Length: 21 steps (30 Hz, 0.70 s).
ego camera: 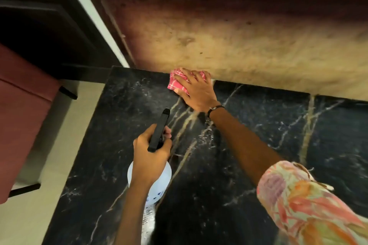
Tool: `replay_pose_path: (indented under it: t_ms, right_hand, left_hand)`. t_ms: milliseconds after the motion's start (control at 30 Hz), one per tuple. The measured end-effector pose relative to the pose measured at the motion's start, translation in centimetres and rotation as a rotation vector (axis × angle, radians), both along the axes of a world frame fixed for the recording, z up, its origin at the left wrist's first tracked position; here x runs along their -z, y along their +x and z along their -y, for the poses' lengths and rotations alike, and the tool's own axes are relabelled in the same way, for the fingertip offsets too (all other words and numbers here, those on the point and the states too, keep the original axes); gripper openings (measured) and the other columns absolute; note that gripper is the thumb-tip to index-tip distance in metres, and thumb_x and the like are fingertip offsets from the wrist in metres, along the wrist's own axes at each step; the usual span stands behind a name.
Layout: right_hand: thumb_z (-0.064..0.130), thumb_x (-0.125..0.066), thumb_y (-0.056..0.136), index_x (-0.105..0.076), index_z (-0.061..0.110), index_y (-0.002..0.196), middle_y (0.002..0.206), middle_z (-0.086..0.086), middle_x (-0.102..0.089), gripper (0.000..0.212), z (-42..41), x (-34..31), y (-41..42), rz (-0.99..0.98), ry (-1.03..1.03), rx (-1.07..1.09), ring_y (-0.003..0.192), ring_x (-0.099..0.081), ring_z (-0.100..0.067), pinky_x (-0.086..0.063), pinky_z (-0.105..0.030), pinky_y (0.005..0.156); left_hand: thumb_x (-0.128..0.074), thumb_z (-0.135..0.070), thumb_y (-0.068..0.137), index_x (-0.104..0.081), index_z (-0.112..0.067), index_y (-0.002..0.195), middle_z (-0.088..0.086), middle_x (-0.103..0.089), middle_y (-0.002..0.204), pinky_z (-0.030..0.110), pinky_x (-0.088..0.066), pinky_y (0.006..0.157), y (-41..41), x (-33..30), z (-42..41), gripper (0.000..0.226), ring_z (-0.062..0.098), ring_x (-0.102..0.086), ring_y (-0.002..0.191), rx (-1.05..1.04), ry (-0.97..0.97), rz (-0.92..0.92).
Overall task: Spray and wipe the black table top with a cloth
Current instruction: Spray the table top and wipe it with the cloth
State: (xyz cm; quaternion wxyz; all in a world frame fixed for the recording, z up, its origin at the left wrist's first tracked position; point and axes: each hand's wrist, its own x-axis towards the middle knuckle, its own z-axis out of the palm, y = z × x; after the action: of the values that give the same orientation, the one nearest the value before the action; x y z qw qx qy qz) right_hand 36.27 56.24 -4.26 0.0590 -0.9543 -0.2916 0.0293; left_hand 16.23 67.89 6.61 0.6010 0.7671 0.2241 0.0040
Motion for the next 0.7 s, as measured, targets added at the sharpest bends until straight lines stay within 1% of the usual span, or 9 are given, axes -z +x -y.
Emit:
replay_pose_path:
  t_ms: [67, 200, 267, 333, 400, 467, 533, 633, 700]
  right_hand:
    - [0.055, -0.019, 0.092, -0.035, 0.031, 0.144, 0.151, 0.000, -0.036, 0.060, 6.1, 0.0, -0.6, 0.000, -0.017, 0.047, 0.131, -0.039, -0.029, -0.025, -0.058, 0.107]
    - [0.055, -0.023, 0.093, -0.038, 0.033, 0.143, 0.149, 0.001, -0.040, 0.056, 18.5, 0.5, -2.0, 0.040, -0.055, 0.153, 0.129, -0.042, -0.030, -0.023, -0.059, 0.109]
    - [0.055, -0.025, 0.094, -0.039, 0.034, 0.142, 0.148, 0.001, -0.041, 0.055, 24.6, 0.6, -2.6, 0.052, -0.067, 0.198, 0.129, -0.043, -0.029, -0.022, -0.060, 0.109]
    - [0.056, -0.026, 0.094, -0.038, 0.035, 0.142, 0.148, 0.002, -0.041, 0.054, 31.0, 0.4, -3.3, 0.048, -0.077, 0.258, 0.130, -0.042, -0.030, -0.020, -0.061, 0.110]
    - [0.056, -0.025, 0.093, -0.038, 0.035, 0.142, 0.149, 0.002, -0.041, 0.055, 36.7, 0.1, -3.9, 0.026, -0.076, 0.312, 0.132, -0.041, -0.030, -0.019, -0.062, 0.111]
    - [0.057, -0.020, 0.092, -0.038, 0.034, 0.142, 0.150, 0.002, -0.039, 0.058, 41.1, -0.2, -4.3, 0.010, -0.063, 0.350, 0.134, -0.037, -0.031, -0.016, -0.063, 0.111]
    - [0.058, -0.016, 0.092, -0.033, 0.035, 0.145, 0.153, 0.003, -0.034, 0.060, 45.0, -0.3, -4.6, 0.007, -0.050, 0.379, 0.139, -0.031, -0.030, -0.011, -0.063, 0.112]
    - [0.053, -0.027, 0.097, -0.027, 0.035, 0.147, 0.155, 0.003, -0.028, 0.053, 49.1, -0.3, -4.8, -0.008, -0.011, 0.439, 0.142, -0.023, -0.031, -0.009, -0.063, 0.113]
    - [0.051, -0.029, 0.098, -0.026, 0.034, 0.147, 0.155, 0.003, -0.027, 0.052, 51.2, -0.3, -5.0, -0.009, 0.009, 0.487, 0.143, -0.020, -0.030, -0.010, -0.062, 0.112]
  left_hand:
    - [-0.060, 0.003, 0.084, -0.066, -0.014, 0.084, 0.008, -0.064, 0.073, 0.017, -0.039, 0.044, 0.3, -0.2, 3.4, 0.018, 0.006, -0.047, 0.044, 0.024, 0.000, -0.006]
    - [-0.060, 0.004, 0.083, -0.066, -0.016, 0.083, 0.003, -0.065, 0.075, 0.023, -0.038, 0.054, 0.6, 0.0, 11.3, 0.021, 0.007, -0.050, 0.050, 0.106, 0.005, -0.016]
    - [-0.059, 0.005, 0.083, -0.066, -0.016, 0.083, 0.005, -0.066, 0.077, 0.022, -0.038, 0.053, 0.6, 0.0, 15.5, 0.022, 0.007, -0.051, 0.049, 0.124, 0.008, -0.020]
    - [-0.058, 0.006, 0.084, -0.065, -0.016, 0.082, 0.009, -0.065, 0.077, 0.021, -0.037, 0.051, 0.7, 0.0, 20.2, 0.023, 0.007, -0.048, 0.043, 0.161, 0.009, -0.028]
    - [-0.057, 0.006, 0.084, -0.065, -0.015, 0.082, 0.009, -0.065, 0.076, 0.021, -0.037, 0.052, 0.6, -0.2, 24.9, 0.023, 0.007, -0.048, 0.043, 0.190, 0.000, -0.027]
    - [-0.058, 0.007, 0.084, -0.065, -0.016, 0.081, 0.009, -0.065, 0.076, 0.022, -0.037, 0.052, 0.2, -0.3, 29.1, 0.024, 0.007, -0.048, 0.042, 0.216, 0.015, -0.021]
    - [-0.059, 0.005, 0.084, -0.065, -0.016, 0.080, 0.009, -0.064, 0.075, 0.024, -0.036, 0.051, -0.4, -0.4, 33.4, 0.022, 0.005, -0.045, 0.040, 0.239, 0.033, -0.013]
    - [-0.060, 0.001, 0.085, -0.066, -0.016, 0.080, 0.007, -0.060, 0.066, 0.029, -0.036, 0.052, -1.3, -0.3, 37.9, 0.019, 0.007, -0.041, 0.040, 0.242, 0.061, -0.005]
    - [-0.058, 0.003, 0.085, -0.065, -0.018, 0.080, 0.013, -0.063, 0.074, 0.031, -0.036, 0.051, -2.1, -0.2, 40.2, 0.022, 0.011, -0.041, 0.041, 0.242, 0.065, -0.010]
